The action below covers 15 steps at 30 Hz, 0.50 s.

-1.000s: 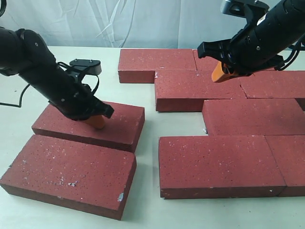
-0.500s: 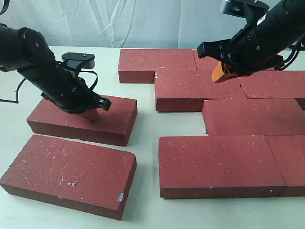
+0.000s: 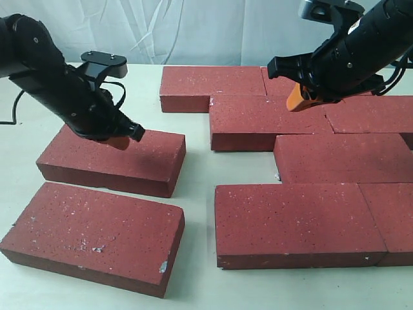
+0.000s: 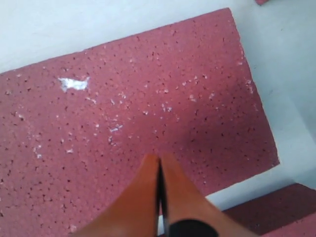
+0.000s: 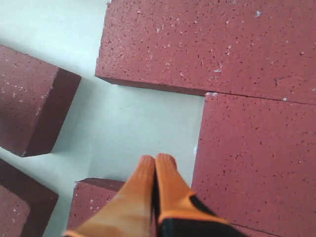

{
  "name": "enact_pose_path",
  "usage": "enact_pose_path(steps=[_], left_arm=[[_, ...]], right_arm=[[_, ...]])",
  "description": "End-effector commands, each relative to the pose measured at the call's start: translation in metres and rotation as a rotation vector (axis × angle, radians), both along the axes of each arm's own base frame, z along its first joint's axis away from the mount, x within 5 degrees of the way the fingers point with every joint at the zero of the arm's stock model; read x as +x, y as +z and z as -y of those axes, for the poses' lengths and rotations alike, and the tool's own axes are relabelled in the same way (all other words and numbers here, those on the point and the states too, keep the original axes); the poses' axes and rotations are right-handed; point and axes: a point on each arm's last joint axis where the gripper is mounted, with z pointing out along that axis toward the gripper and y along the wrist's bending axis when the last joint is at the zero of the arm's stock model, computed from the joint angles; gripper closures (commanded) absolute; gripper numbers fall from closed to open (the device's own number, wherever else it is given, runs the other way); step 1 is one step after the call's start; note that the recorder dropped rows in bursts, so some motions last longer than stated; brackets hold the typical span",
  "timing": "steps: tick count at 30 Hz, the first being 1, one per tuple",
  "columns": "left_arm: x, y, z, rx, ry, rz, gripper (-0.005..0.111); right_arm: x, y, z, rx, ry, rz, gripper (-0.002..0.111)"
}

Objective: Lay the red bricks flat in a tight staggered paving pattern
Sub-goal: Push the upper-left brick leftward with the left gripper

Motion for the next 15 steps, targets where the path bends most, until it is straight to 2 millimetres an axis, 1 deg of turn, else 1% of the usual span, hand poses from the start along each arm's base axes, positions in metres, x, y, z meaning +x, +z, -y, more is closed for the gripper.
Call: enact_pose_path(steps=[1, 5, 8, 12, 14, 15], left_arm=[[0.0, 0.003, 0.0, -0.004, -0.01, 0.005, 0.107], [-0.001, 0.003, 0.0, 0.004, -0.028, 0.003, 0.107], [0.0, -0.001, 0.002, 0.012, -0.109, 0.019, 0.107], [0.002, -0.018, 0.005, 0.001, -0.106, -0.036, 0.107], [0.005, -0.032, 0.006, 0.006, -0.098, -0.068, 0.107], [0.006, -0.035, 0.006, 0.009, -0.093, -0.066, 0.107]], right_arm=[[-0.001, 0.001, 0.001, -0.003, 0.003, 0.012, 0.109], [-0.001, 0.001, 0.001, -0.003, 0.003, 0.012, 0.109], [-0.001, 0.001, 0.001, -0.003, 0.003, 0.012, 0.109], [-0.001, 0.001, 0.001, -0.003, 0.003, 0.012, 0.109], [-0.001, 0.001, 0.001, -0.003, 0.003, 0.012, 0.109], [-0.001, 0.001, 0.001, -0.003, 0.003, 0.012, 0.109]])
